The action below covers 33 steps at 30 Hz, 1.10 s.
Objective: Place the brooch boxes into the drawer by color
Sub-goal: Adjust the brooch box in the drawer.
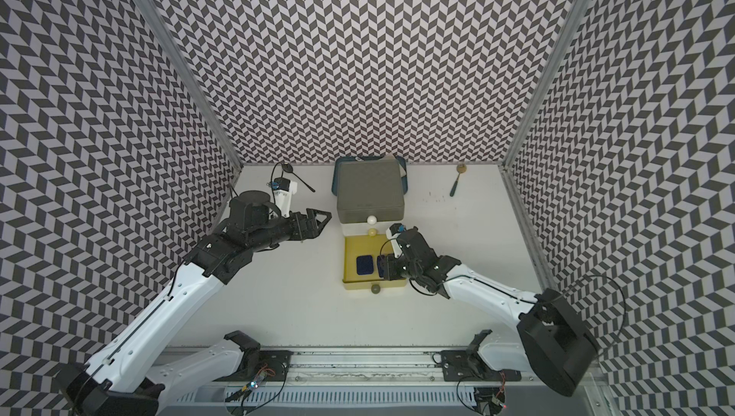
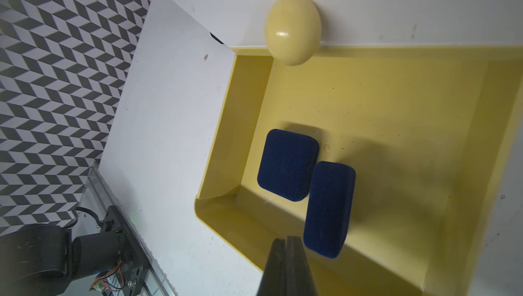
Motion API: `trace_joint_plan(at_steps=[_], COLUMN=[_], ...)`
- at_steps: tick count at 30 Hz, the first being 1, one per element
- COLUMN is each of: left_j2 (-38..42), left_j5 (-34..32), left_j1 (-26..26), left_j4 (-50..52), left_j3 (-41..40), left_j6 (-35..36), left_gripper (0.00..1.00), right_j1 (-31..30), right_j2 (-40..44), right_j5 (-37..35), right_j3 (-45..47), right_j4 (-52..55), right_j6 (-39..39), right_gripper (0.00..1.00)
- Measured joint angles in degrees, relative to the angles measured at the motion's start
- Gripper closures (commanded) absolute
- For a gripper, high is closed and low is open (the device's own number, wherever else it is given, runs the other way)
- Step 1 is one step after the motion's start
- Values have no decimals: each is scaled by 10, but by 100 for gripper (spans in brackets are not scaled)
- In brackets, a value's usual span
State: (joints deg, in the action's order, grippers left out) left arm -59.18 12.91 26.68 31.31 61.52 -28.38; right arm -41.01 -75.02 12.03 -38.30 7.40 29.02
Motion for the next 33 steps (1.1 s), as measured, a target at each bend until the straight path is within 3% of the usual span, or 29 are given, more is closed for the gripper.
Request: trace_joint_plan(at_steps=[14,31,33], left_j2=[6,6,6], left_j5=[0,0,-1], left_j1=[0,0,0], left_j4=[1,1,1], left_j3=[0,0,0], left_j6=[0,0,0], left_gripper=[0,0,0], right_j1=[-1,22,22], right_j2=[-43,-30,-13], right_j5=[-44,-89,-90], right_j3=[0,20,20], right_j4=[-18,25,33], right_j6=[10,-5,-8], right_gripper=[100,100,96])
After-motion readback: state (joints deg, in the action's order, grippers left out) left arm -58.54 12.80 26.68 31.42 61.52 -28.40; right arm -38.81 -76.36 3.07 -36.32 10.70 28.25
